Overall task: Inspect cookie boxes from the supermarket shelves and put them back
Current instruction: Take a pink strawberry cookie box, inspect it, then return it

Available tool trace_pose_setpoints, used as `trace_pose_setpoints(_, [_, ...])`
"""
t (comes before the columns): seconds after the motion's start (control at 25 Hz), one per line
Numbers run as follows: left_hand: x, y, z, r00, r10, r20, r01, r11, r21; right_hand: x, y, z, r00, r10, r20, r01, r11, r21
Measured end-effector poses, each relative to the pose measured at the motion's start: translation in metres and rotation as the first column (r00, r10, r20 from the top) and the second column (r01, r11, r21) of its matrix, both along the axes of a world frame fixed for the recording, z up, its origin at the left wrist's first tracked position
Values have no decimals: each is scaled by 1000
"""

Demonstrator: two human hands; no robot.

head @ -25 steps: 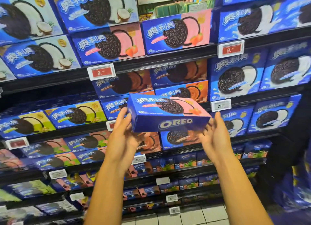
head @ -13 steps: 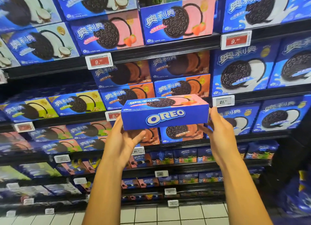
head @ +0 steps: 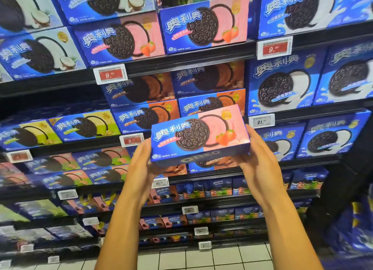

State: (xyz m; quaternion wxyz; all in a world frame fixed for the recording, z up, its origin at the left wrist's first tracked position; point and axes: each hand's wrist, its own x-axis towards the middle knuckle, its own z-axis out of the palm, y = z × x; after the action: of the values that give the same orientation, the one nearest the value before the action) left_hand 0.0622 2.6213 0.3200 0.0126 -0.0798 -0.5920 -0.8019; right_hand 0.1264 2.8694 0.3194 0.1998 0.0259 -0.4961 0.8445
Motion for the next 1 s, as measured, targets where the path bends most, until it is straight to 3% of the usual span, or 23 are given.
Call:
trace_pose_setpoints(0.08, [-7, 9, -11, 996, -37, 77, 43, 996, -74, 2, -7, 5, 997, -37, -73, 39, 999, 31])
trace_pose_setpoints(0.28, [-19, 30, -33, 948, -113, 298, 91, 992, 87, 9, -37, 9, 976, 108, -191, -63, 971, 229])
trace_pose_setpoints(0.44, [-16, 35, -44, 928, -139, 346, 72, 977, 201, 13, -48, 6, 961, 176, -212, -104, 944, 312])
trace_pose_setpoints(0.6, [-16, 37, -43, 931, -127, 343, 63, 980, 189, 16, -48, 5, 950, 197, -240, -102, 928, 357])
trace_pose_setpoints(0.84, [-20, 31, -34, 940, -129, 314, 84, 985, 154, 12, -45, 2, 943, 194, -270, -102, 942, 319])
trace_pose_setpoints(1.0, [-25, 13, -16, 975, -61, 213, 40, 994, 105, 2, -22, -4, 972, 63, -226, -37, 993, 115])
